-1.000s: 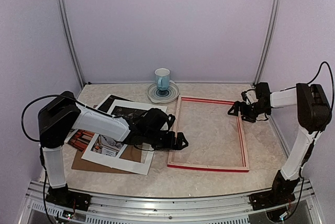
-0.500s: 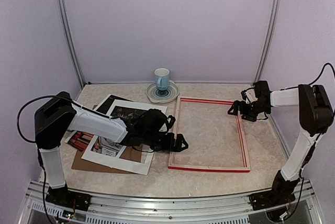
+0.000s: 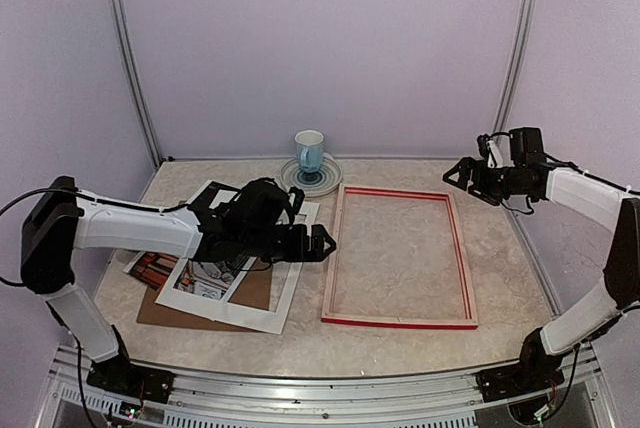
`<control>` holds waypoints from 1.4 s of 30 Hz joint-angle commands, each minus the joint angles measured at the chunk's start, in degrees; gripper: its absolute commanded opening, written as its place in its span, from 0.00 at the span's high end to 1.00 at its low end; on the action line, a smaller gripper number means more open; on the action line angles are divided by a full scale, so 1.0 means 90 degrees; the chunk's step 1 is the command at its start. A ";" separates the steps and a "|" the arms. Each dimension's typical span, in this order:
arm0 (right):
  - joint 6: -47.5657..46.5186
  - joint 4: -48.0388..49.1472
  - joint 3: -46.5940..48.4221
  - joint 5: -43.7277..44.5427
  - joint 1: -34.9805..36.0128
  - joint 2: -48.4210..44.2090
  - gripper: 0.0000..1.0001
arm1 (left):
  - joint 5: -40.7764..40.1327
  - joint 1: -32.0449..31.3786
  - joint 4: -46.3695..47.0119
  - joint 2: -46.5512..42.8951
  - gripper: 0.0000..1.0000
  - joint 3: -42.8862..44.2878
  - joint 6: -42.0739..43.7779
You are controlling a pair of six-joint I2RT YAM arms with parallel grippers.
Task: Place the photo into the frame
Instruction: Adjust the frame body at the center of the board, then pick up the mat board from the photo.
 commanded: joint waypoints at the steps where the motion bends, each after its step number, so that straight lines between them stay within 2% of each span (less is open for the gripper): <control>1: 0.0551 0.0277 -0.0010 -0.0475 0.0635 -0.0260 0.01 | -0.0462 0.0441 -0.0456 -0.0489 0.01 -0.0194 0.0261; 6: 0.1119 0.0684 0.0232 -0.0193 0.1958 -0.0014 0.01 | -0.0226 0.0861 -0.0395 -0.0592 0.01 -0.0402 0.0257; 12: 0.1609 0.1101 0.1073 -0.0042 0.3552 0.1191 0.01 | -0.0154 0.1084 -0.0464 -0.0618 0.01 -0.0544 0.0214; 17: 0.1831 0.0995 0.2071 0.0112 0.4464 0.2235 0.01 | -0.0304 0.1546 -0.0641 -0.1066 0.01 -0.0906 0.0101; 25: 0.3082 0.1203 0.2457 0.0614 0.5341 0.3054 0.01 | -0.0768 0.2490 -0.1306 -0.2298 0.01 -0.1464 0.0184; 30: 0.3956 0.1301 0.2382 0.1014 0.5758 0.3184 0.01 | -0.0462 0.3238 -0.1544 -0.2718 0.01 -0.1821 0.0044; 36: 0.4653 0.1461 0.2377 0.1071 0.6133 0.3438 0.01 | 0.0345 0.3941 -0.1477 -0.2719 0.01 -0.2067 0.0004; 42: 0.5381 0.1438 0.2387 0.1127 0.6315 0.3810 0.01 | 0.0480 0.4077 -0.1404 -0.2499 0.01 -0.2134 0.0015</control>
